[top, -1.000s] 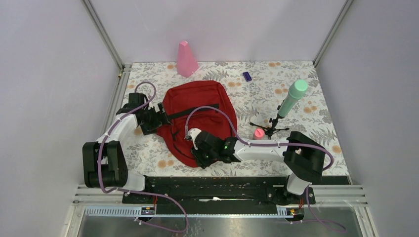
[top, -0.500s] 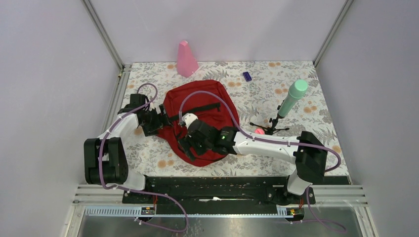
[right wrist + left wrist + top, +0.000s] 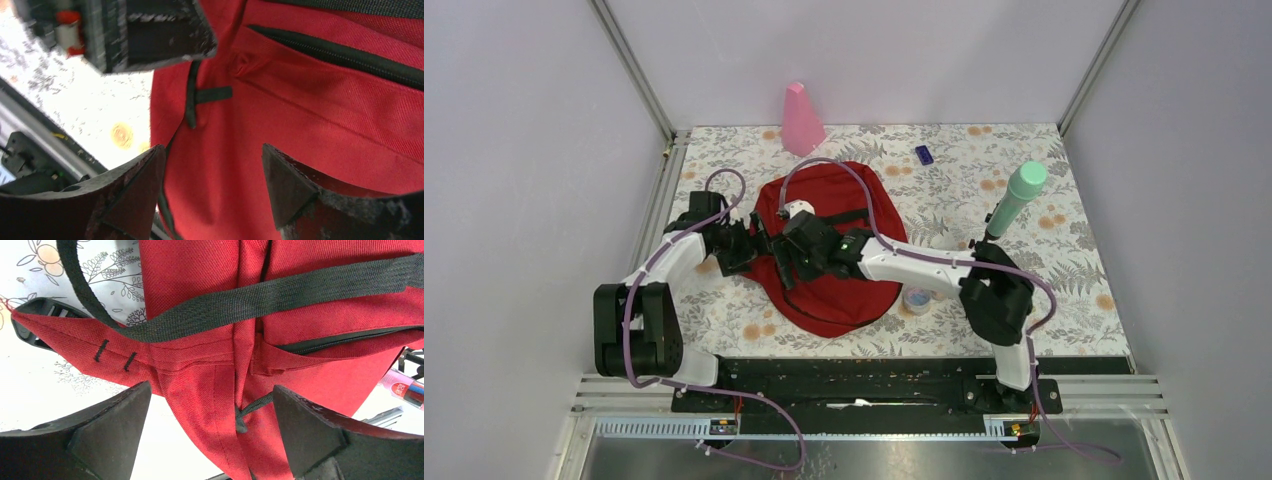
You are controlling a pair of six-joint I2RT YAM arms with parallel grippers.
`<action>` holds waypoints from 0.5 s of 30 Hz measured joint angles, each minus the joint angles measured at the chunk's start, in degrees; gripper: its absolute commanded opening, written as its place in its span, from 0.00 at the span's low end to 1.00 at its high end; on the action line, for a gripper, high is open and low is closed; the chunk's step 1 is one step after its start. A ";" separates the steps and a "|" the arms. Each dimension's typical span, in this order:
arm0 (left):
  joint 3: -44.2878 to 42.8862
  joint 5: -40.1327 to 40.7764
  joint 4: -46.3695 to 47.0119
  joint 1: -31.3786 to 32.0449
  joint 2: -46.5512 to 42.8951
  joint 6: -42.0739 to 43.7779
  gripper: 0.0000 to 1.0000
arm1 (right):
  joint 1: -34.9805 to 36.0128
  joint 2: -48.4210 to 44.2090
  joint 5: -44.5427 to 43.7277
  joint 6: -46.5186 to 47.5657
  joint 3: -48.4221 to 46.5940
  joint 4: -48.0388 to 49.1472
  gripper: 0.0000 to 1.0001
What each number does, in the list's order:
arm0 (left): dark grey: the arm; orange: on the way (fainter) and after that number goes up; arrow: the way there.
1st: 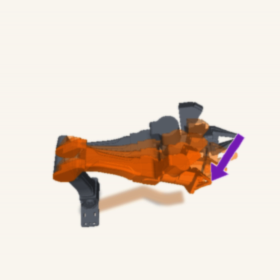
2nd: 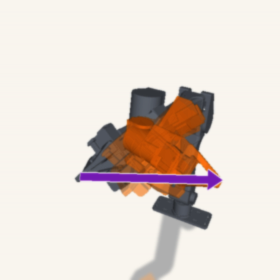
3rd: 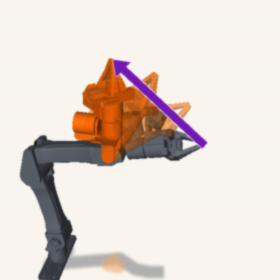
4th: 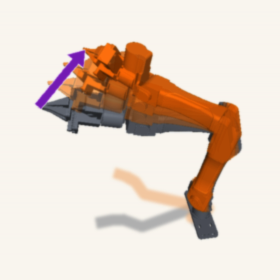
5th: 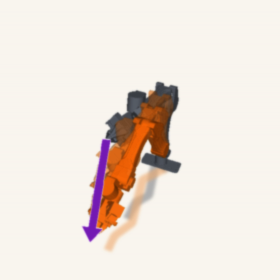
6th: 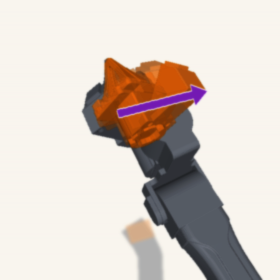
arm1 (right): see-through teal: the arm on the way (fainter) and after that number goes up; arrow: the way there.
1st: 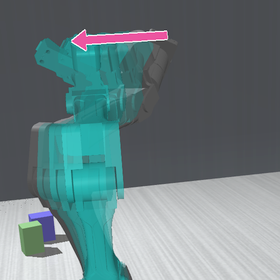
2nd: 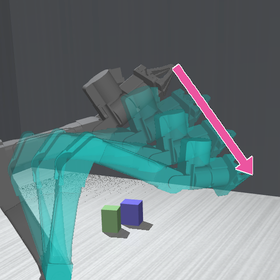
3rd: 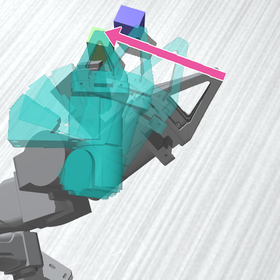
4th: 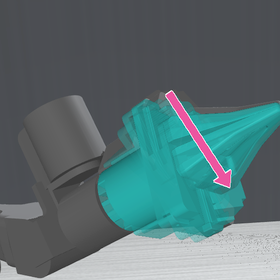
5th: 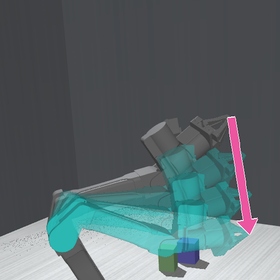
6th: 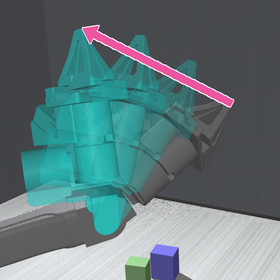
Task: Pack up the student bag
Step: Unzip the student bag at the center of the board.
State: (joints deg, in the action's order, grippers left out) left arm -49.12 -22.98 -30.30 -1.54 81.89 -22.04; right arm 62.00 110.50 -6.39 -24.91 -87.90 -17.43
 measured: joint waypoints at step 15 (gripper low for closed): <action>0.13 0.07 0.92 2.58 3.39 -0.79 0.60 | -2.80 10.05 3.45 -1.46 -3.50 5.97 0.55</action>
State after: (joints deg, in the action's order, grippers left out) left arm -48.99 -22.92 -29.39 1.04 85.27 -22.83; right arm 59.20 120.55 -2.94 -26.37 -91.39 -11.46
